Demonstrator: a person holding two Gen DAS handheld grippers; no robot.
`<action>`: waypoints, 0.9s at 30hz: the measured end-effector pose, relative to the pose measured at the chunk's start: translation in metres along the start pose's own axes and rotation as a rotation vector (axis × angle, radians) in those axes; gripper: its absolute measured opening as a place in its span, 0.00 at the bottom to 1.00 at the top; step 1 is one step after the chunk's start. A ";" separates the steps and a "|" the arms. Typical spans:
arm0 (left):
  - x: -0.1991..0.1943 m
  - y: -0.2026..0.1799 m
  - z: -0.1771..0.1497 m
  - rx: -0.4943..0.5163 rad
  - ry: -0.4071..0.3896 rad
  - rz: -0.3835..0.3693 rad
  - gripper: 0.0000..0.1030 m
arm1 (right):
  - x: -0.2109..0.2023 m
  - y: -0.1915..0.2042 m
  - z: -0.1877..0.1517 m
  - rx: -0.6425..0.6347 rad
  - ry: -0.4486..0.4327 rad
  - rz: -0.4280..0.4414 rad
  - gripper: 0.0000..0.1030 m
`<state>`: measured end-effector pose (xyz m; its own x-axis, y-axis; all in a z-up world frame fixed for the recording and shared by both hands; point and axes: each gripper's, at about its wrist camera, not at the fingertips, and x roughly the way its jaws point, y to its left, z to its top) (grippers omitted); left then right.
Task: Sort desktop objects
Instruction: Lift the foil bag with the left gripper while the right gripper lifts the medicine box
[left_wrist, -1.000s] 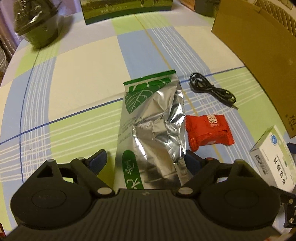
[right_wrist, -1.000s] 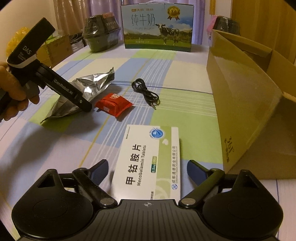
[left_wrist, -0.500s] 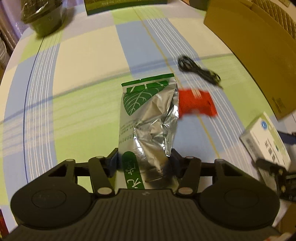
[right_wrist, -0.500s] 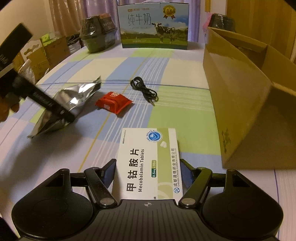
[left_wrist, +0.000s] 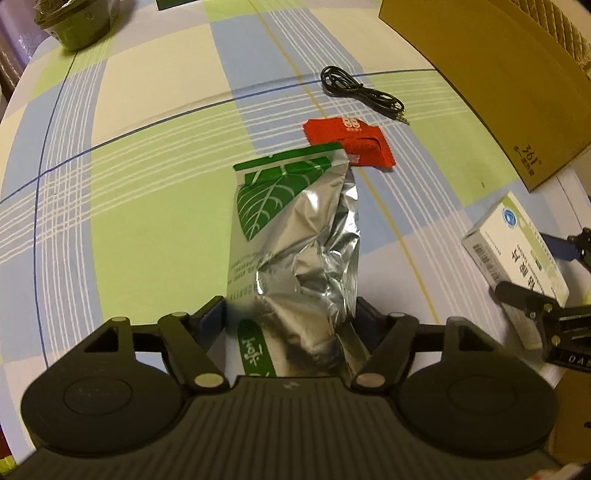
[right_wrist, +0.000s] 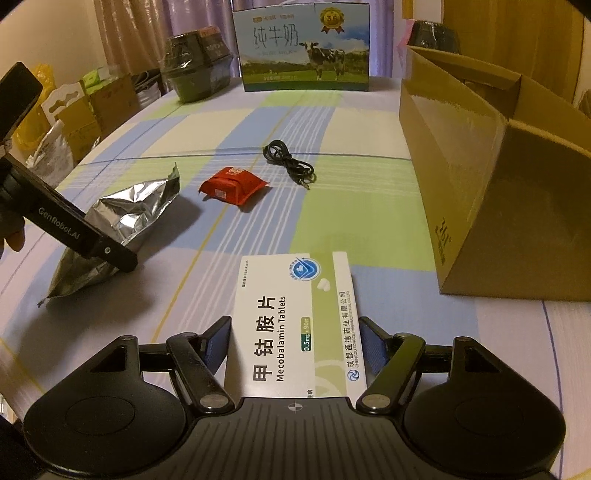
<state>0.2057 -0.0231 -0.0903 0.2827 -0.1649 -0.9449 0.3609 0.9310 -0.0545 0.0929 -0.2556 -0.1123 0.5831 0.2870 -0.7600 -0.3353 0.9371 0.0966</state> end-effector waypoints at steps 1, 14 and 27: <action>0.001 0.000 0.002 0.000 -0.001 -0.003 0.69 | 0.000 -0.001 0.000 0.006 0.000 0.003 0.70; -0.002 -0.003 0.001 0.043 -0.002 0.041 0.51 | 0.007 0.011 -0.002 -0.075 0.033 -0.056 0.75; -0.024 0.006 0.000 -0.024 -0.023 0.002 0.43 | -0.004 0.014 0.002 -0.051 -0.007 -0.055 0.66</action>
<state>0.2009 -0.0132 -0.0684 0.3039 -0.1703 -0.9374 0.3387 0.9389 -0.0607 0.0874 -0.2434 -0.1064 0.6066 0.2373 -0.7587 -0.3400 0.9402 0.0222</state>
